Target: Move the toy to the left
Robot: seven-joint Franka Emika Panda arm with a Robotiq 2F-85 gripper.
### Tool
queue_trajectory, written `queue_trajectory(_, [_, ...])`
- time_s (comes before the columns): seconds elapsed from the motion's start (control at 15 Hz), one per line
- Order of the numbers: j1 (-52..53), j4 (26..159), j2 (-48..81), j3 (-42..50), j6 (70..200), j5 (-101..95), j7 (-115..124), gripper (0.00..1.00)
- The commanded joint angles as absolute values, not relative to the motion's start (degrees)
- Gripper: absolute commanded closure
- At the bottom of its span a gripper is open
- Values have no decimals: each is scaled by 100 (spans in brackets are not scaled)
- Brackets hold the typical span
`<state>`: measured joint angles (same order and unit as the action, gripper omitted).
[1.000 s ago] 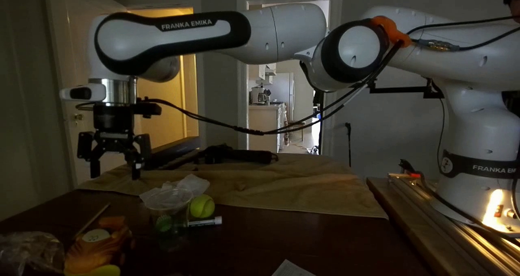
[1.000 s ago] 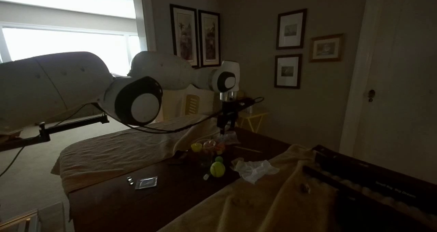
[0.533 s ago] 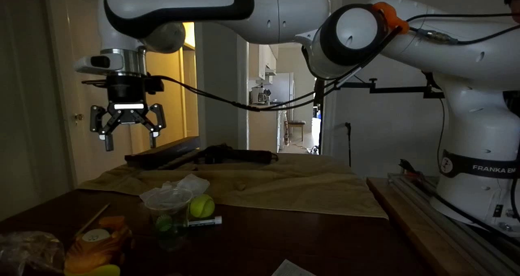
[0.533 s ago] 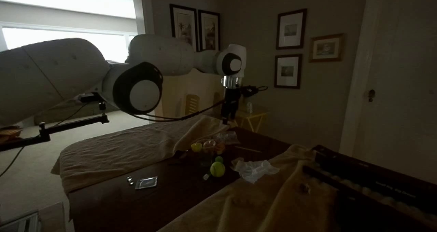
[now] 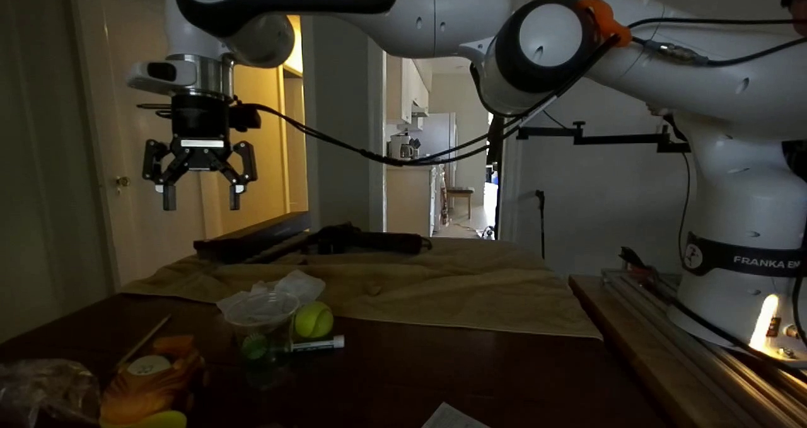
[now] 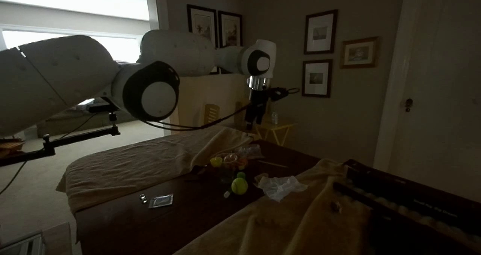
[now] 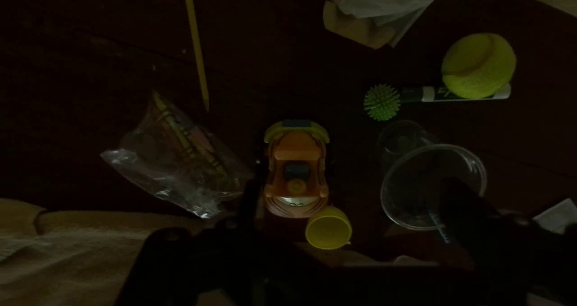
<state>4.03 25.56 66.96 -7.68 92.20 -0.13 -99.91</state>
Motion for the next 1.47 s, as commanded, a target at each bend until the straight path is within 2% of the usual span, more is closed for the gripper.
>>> queue_trajectory(0.0, [298, 2566, 6666, -741, 9549, 240, -9063, 0])
queue_trajectory(0.53, [451, 2682, 6582, -130, 9604, -239, -6951, 0])
queue_trajectory(0.93, [388, 2668, 6638, -283, 9621, -142, -7305, 0])
queue_trajectory(1.4, [399, 2315, 7206, -670, 9557, 431, -5188, 0])
